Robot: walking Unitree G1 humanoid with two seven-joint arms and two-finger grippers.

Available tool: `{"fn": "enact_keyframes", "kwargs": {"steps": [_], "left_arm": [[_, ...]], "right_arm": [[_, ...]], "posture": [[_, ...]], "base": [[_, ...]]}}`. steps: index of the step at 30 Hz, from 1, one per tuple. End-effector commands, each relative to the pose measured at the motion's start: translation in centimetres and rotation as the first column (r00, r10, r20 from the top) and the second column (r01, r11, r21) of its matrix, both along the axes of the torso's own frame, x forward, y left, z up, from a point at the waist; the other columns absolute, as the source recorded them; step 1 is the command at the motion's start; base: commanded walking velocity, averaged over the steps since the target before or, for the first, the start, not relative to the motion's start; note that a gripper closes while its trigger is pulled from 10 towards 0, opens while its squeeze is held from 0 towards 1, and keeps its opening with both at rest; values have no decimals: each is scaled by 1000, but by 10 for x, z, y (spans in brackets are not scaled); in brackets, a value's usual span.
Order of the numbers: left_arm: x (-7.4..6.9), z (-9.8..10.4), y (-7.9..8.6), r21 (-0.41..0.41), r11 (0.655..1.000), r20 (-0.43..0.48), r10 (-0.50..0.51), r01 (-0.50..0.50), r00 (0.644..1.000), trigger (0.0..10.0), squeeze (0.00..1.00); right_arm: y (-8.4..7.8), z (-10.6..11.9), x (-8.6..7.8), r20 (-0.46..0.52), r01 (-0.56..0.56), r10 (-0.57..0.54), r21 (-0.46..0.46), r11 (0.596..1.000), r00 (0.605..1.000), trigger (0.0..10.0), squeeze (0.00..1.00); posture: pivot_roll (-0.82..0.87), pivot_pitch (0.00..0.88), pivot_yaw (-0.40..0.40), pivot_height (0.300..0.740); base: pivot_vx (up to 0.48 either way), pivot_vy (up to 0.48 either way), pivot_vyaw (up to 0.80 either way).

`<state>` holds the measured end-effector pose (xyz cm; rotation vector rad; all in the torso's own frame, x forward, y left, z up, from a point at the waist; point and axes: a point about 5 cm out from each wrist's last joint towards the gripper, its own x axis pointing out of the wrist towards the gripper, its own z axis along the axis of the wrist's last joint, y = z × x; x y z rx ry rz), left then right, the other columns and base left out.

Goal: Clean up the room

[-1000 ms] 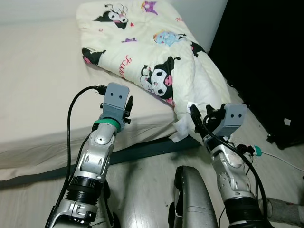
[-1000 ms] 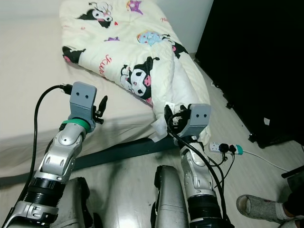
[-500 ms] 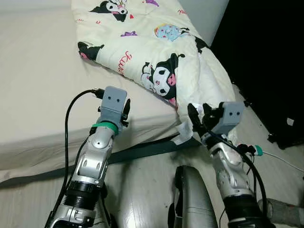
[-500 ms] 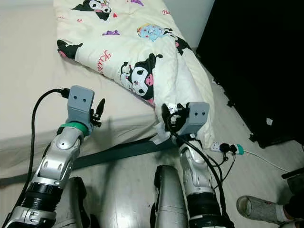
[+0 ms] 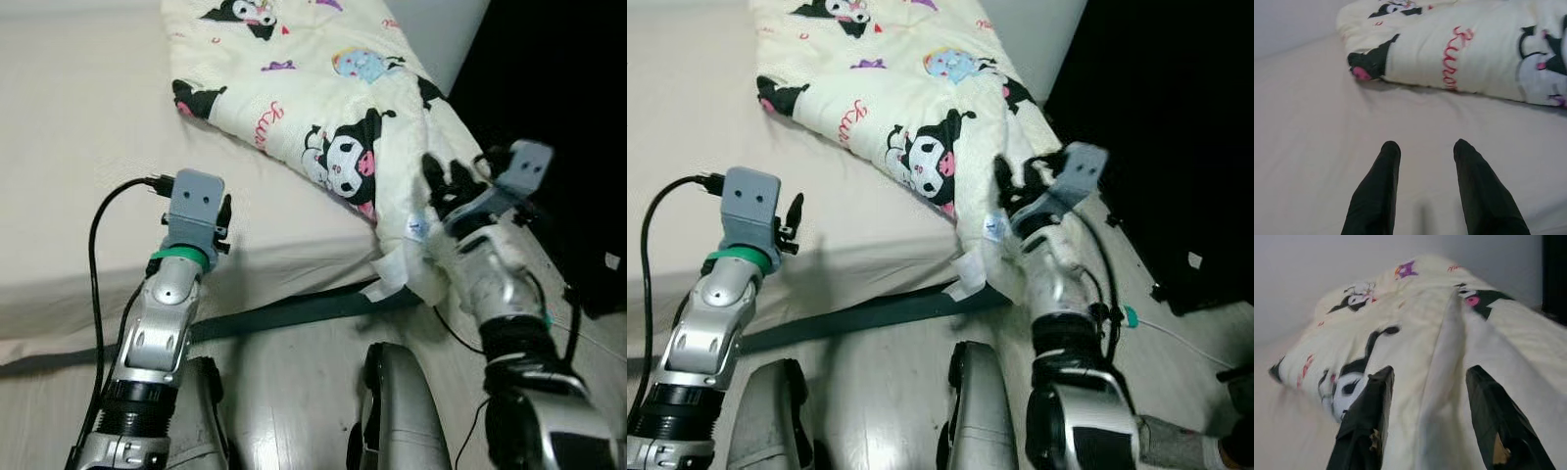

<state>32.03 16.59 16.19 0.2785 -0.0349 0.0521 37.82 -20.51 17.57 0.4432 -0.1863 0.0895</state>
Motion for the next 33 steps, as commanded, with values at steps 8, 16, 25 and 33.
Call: {"fn": "enact_keyframes", "kwargs": {"steps": [8, 16, 25, 33], "left_arm": [[-1, 1, -1, -2, 1000, -6, 13, -13, 1000, 10000, 0], [-3, 1, 1, -2, 1000, -11, 17, -17, 1000, 10000, 0], [-4, 3, 0, 5, 1000, -17, 7, -7, 1000, 10000, 0], [-13, -2, 1, 6, 1000, -40, 14, -14, 999, 10000, 0]], "right_arm": [[-10, 13, 12, -5, -85, 87, 188, 979, 996, 10000, 0], [-12, 11, 14, -17, -103, 110, 219, 970, 994, 10000, 0], [-20, -11, 13, -179, -30, 80, 269, 963, 981, 10000, 0], [-17, -22, 11, -241, -82, 152, 277, 957, 959, 10000, 1000]], "posture": [[56, 77, -24, 490], [61, 80, -17, 490], [89, 96, -13, 490], [101, 124, -22, 490]], "base": [[0, 0, 0], [0, 0, 0], [0, 0, 0], [0, 0, 0]]}}
